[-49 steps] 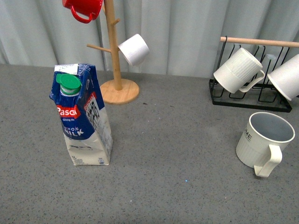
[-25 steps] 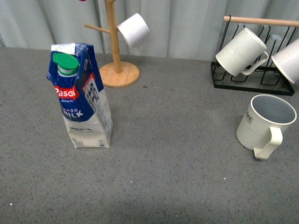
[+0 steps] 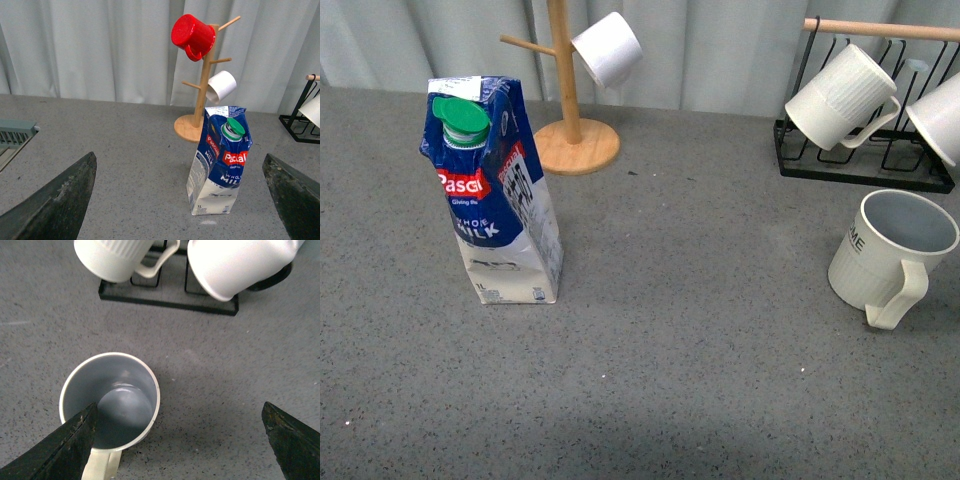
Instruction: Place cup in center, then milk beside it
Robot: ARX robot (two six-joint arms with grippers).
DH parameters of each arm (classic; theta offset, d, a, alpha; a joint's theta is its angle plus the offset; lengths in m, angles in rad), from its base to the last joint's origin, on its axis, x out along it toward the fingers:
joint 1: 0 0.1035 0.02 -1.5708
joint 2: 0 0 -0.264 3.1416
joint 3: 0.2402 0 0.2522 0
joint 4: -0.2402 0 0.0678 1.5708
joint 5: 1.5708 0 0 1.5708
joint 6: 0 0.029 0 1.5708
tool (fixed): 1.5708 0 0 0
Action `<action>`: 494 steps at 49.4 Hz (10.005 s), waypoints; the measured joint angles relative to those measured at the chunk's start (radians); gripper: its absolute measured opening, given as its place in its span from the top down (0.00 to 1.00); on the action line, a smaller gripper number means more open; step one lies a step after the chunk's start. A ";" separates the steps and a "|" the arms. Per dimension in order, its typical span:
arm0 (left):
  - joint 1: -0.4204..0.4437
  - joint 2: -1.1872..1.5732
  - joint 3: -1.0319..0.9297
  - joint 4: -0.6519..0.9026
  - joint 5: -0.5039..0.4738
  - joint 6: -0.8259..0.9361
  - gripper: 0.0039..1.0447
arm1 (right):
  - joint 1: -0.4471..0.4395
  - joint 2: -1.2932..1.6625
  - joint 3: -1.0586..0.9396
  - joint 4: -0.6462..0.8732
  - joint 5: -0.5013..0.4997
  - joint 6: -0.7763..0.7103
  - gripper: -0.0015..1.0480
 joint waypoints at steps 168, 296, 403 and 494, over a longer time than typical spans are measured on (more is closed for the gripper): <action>0.000 0.000 0.000 0.000 0.000 0.000 0.06 | 0.134 -0.171 -0.323 0.718 0.084 0.061 0.99; 0.000 0.000 0.000 0.000 0.000 0.000 0.06 | 0.035 -1.589 -0.569 -0.436 -0.015 0.061 0.57; -0.171 1.601 0.406 0.690 0.132 -0.049 0.06 | 0.034 -1.590 -0.569 -0.436 -0.015 0.062 0.09; -0.520 1.797 0.608 0.819 -0.180 -0.185 0.96 | 0.034 -1.590 -0.569 -0.436 -0.015 0.062 0.09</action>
